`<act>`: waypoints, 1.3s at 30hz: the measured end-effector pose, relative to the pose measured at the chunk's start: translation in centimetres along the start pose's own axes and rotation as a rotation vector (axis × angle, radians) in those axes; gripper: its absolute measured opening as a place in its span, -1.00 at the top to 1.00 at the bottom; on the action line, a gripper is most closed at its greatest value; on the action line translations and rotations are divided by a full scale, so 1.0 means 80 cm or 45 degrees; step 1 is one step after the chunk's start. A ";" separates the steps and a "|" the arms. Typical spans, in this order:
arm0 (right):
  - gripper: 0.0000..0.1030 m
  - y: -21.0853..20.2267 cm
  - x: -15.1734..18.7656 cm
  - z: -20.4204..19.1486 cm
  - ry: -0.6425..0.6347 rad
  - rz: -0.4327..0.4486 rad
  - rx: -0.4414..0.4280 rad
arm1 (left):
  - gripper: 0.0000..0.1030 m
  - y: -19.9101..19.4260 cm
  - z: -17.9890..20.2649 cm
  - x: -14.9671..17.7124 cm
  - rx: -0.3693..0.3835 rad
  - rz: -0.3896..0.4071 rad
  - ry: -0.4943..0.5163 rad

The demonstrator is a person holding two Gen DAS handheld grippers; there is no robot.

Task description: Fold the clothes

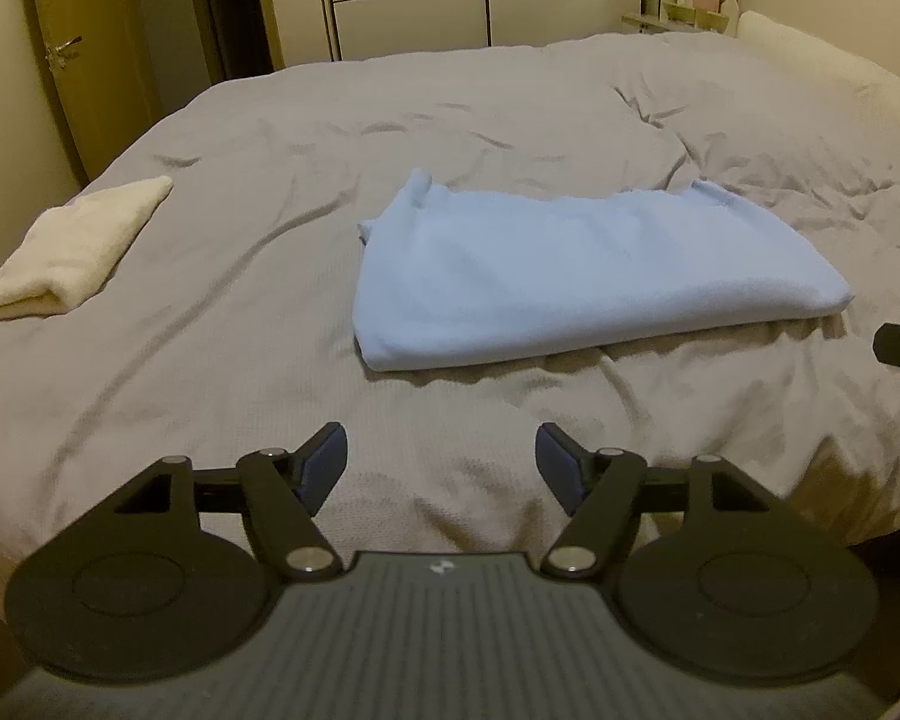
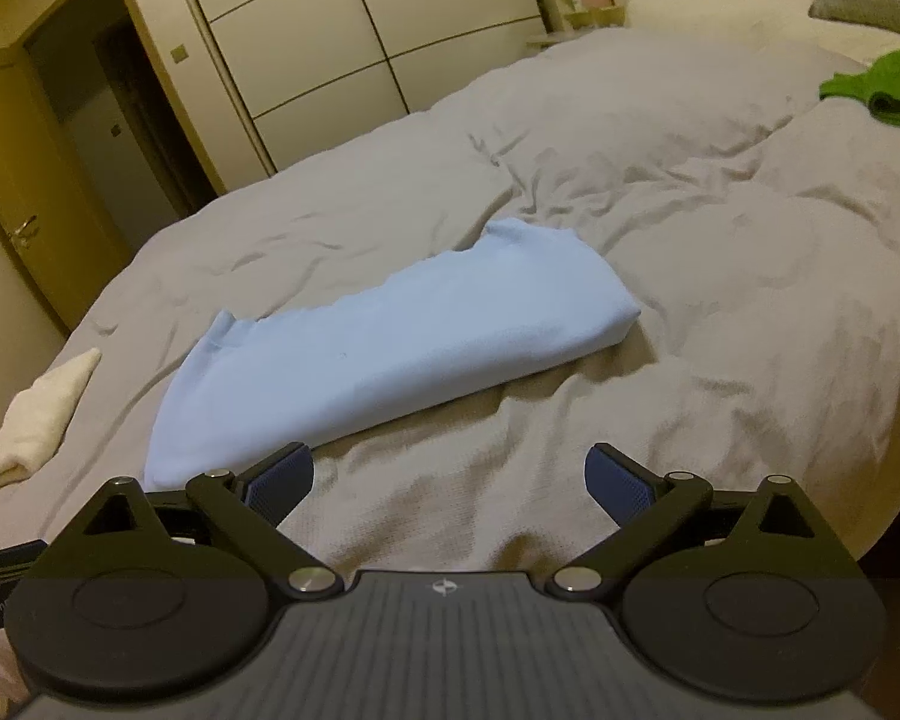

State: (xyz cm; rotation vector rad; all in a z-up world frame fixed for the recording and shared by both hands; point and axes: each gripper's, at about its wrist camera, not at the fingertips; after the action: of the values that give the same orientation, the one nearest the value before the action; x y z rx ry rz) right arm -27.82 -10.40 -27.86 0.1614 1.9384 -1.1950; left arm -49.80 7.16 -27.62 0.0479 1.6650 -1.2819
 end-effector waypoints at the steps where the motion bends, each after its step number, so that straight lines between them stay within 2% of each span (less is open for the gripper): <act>1: -0.93 0.002 0.001 0.001 0.005 -0.008 0.000 | -0.32 0.002 -0.001 0.000 0.001 -0.004 0.001; 9: -0.93 0.026 0.003 0.009 0.030 -0.057 0.049 | -0.33 0.027 -0.001 -0.005 0.029 -0.050 0.003; 14: -0.93 0.050 0.002 0.027 0.096 -0.078 0.082 | -0.33 0.055 -0.005 -0.004 0.113 -0.073 0.005; 16: -0.93 0.062 0.002 0.036 0.148 -0.098 0.075 | -0.27 0.067 -0.007 -0.003 0.153 -0.076 0.008; 19: -0.92 0.082 0.001 0.048 0.224 -0.131 0.056 | 0.12 0.081 -0.007 -0.008 0.221 -0.029 0.034; 21: -0.89 0.095 0.000 0.053 0.251 -0.142 0.051 | 0.51 0.092 -0.006 -0.014 0.270 0.000 0.050; 22: -0.81 0.100 -0.001 0.054 0.256 -0.141 0.051 | 0.53 0.098 -0.004 -0.019 0.297 0.007 0.061; 31: -0.46 0.158 -0.027 0.073 0.365 -0.151 -0.017 | 0.53 0.162 0.046 -0.067 0.443 0.072 0.242; 39: -0.46 0.206 -0.036 0.113 0.656 -0.181 -0.100 | 0.55 0.227 0.072 -0.070 0.467 -0.034 0.352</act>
State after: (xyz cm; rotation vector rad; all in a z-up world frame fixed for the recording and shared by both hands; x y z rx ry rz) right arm -12.59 -7.82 -38.87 0.3200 2.4747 -1.2522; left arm -33.09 13.65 -36.26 0.4415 1.6391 -1.6459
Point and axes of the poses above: each gripper's, at about its wrist camera, not at the fingertips, and y roughly the way its jaws point, z to its right, x to its underside, and after that the axes turned 12 degrees about x, right-handed
